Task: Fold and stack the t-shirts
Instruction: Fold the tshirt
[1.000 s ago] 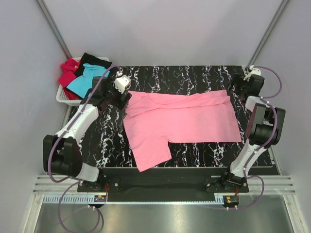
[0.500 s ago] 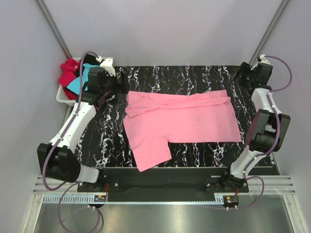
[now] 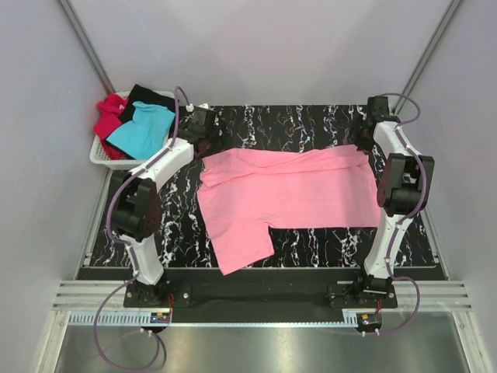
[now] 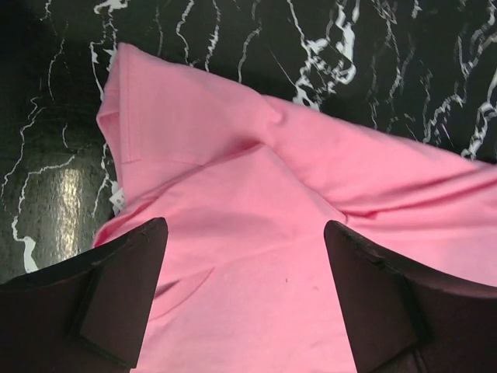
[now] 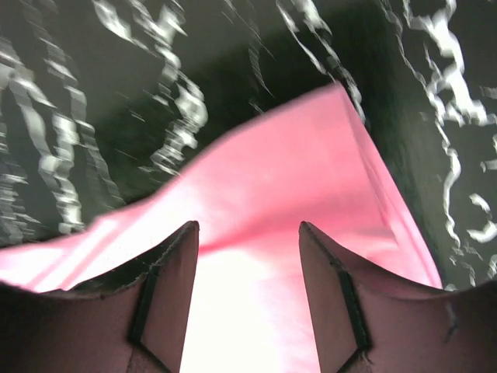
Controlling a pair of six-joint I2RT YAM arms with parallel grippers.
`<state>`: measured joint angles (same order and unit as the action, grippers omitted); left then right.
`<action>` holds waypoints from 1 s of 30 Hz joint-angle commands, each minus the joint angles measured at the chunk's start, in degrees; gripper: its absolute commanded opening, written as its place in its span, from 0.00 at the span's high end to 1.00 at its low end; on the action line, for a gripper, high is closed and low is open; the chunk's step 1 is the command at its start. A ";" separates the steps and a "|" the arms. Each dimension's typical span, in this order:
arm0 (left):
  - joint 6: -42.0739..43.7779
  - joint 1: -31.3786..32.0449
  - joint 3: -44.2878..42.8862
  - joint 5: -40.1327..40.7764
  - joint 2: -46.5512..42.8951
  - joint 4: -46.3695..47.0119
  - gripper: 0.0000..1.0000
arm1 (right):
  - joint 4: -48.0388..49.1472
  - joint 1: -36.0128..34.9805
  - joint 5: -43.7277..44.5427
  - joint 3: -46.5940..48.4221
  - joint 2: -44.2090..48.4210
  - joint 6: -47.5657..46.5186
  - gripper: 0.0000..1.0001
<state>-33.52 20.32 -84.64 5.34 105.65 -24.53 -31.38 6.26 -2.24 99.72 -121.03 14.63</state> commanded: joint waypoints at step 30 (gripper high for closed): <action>-7.26 -3.53 -6.50 0.19 10.90 -0.16 0.11 | -11.34 1.12 14.10 -12.18 8.61 -5.05 0.63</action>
<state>-40.58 17.12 -88.58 6.17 116.29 -25.65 -42.57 7.55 9.08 89.38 -117.58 9.15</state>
